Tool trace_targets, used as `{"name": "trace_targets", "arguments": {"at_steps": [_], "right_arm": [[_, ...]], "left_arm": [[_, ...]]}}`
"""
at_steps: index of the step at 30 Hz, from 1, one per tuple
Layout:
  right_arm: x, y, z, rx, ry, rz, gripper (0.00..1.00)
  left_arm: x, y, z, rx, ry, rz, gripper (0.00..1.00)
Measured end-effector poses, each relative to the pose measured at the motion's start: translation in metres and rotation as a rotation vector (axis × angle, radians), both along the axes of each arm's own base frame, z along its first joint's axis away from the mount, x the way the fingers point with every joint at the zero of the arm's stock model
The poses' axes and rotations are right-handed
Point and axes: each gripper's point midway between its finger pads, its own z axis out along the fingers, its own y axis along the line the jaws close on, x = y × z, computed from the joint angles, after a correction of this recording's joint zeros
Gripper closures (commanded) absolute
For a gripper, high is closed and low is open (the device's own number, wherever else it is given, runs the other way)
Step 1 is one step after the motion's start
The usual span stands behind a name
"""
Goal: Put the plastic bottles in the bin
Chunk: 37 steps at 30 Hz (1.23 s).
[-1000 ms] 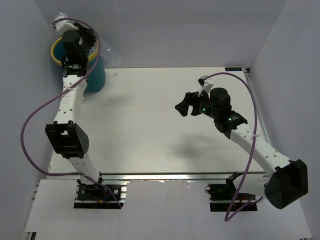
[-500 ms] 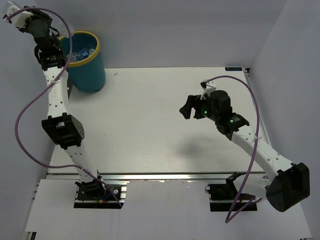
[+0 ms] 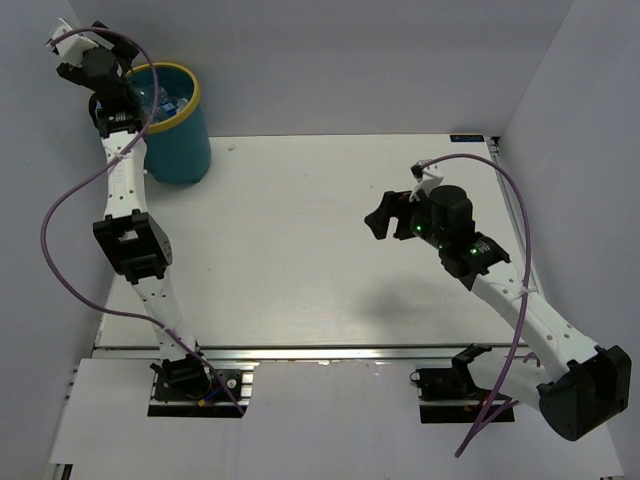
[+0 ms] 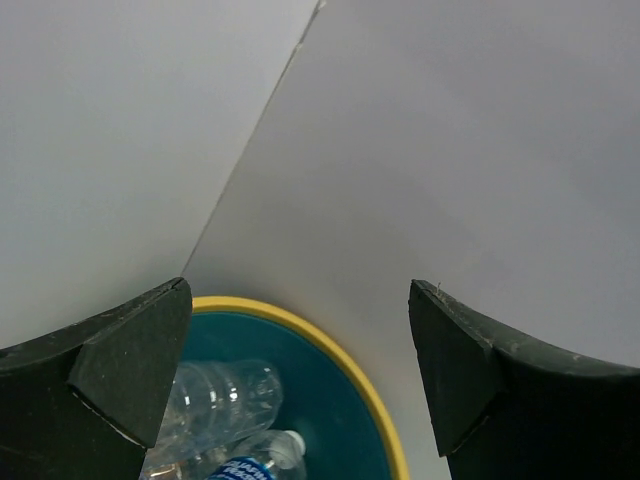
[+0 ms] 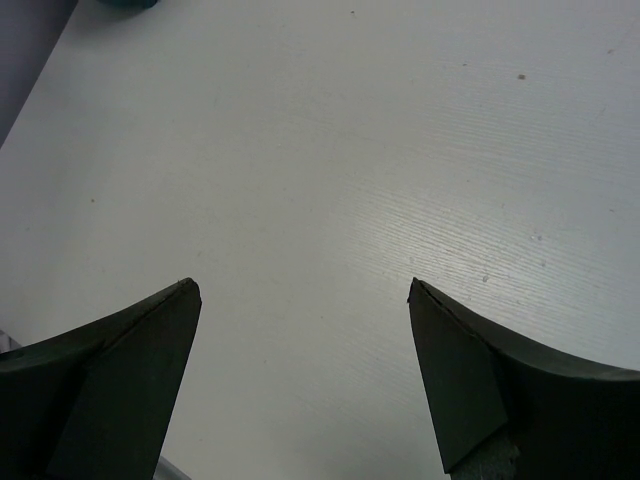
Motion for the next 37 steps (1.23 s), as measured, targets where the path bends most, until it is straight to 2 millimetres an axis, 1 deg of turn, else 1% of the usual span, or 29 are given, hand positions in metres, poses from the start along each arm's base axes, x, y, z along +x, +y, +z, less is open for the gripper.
{"name": "trace_targets", "arguments": {"at_steps": [3,8,11,12,13,15,16,17,19,20,21,22,23,25,26,27,28,29,30,32,34,35,37], "right_arm": [[-0.002,-0.001,-0.005,-0.003,0.007,0.001,0.11],[-0.005,-0.002,-0.016,-0.012,0.028,0.002,0.11],[-0.007,-0.004,-0.019,0.0,0.028,-0.009,0.11],[-0.008,-0.005,-0.02,0.005,0.024,-0.018,0.11],[-0.009,-0.008,-0.022,0.009,0.022,-0.029,0.11],[-0.01,-0.014,-0.027,0.012,0.023,-0.065,0.11],[-0.011,-0.018,-0.03,0.012,0.024,-0.086,0.11],[-0.011,-0.022,-0.033,0.011,0.026,-0.106,0.11],[-0.012,-0.029,-0.041,0.005,0.034,-0.145,0.11],[-0.013,-0.032,-0.044,-0.002,0.038,-0.162,0.11],[-0.013,-0.036,-0.048,-0.006,0.041,-0.18,0.11],[-0.014,-0.039,-0.053,-0.01,0.042,-0.196,0.11],[-0.015,-0.043,-0.058,-0.012,0.046,-0.212,0.11],[-0.019,-0.048,-0.07,-0.015,0.055,-0.236,0.11],[-0.021,-0.051,-0.076,-0.013,0.06,-0.246,0.11],[-0.024,-0.053,-0.083,-0.013,0.069,-0.254,0.11],[-0.025,-0.054,-0.089,-0.007,0.074,-0.258,0.11],[-0.028,-0.055,-0.095,-0.004,0.081,-0.261,0.11],[-0.03,-0.056,-0.101,-0.001,0.09,-0.264,0.11],[-0.033,-0.057,-0.109,0.009,0.098,-0.27,0.11],[-0.035,-0.058,-0.112,0.022,0.097,-0.275,0.11],[-0.035,-0.058,-0.111,0.031,0.09,-0.277,0.11],[-0.035,-0.058,-0.106,0.047,0.074,-0.281,0.1]], "left_arm": [[-0.009,-0.007,0.022,0.009,-0.035,-0.025,0.02],[-0.034,-0.026,0.068,0.024,-0.1,-0.101,0.02],[-0.055,-0.049,0.089,0.018,-0.1,-0.2,0.02],[-0.064,-0.06,0.091,0.013,-0.09,-0.243,0.02],[-0.078,-0.072,0.09,0.002,-0.073,-0.282,0.02],[-0.103,-0.103,0.068,-0.029,-0.015,-0.355,0.02],[-0.119,-0.122,0.052,-0.041,0.015,-0.389,0.02],[-0.132,-0.144,0.032,-0.056,0.054,-0.426,0.02],[-0.156,-0.196,-0.017,-0.075,0.121,-0.522,0.02],[-0.169,-0.223,-0.046,-0.08,0.157,-0.585,0.02],[-0.18,-0.246,-0.079,-0.093,0.206,-0.644,0.02],[-0.19,-0.261,-0.115,-0.11,0.26,-0.686,0.02],[-0.2,-0.269,-0.156,-0.138,0.324,-0.71,0.02],[-0.217,-0.272,-0.228,-0.185,0.438,-0.725,0.02],[-0.226,-0.272,-0.259,-0.206,0.498,-0.723,0.02],[-0.233,-0.271,-0.279,-0.223,0.545,-0.719,0.02],[-0.238,-0.27,-0.292,-0.234,0.587,-0.713,0.02],[-0.237,-0.27,-0.294,-0.234,0.594,-0.712,0.02],[-0.234,-0.27,-0.289,-0.232,0.585,-0.713,0.02],[-0.224,-0.272,-0.268,-0.215,0.534,-0.719,0.02],[-0.216,-0.272,-0.248,-0.198,0.477,-0.724,0.02],[-0.214,-0.272,-0.242,-0.191,0.459,-0.725,0.02],[-0.211,-0.273,-0.238,-0.184,0.448,-0.726,0.02]]}}
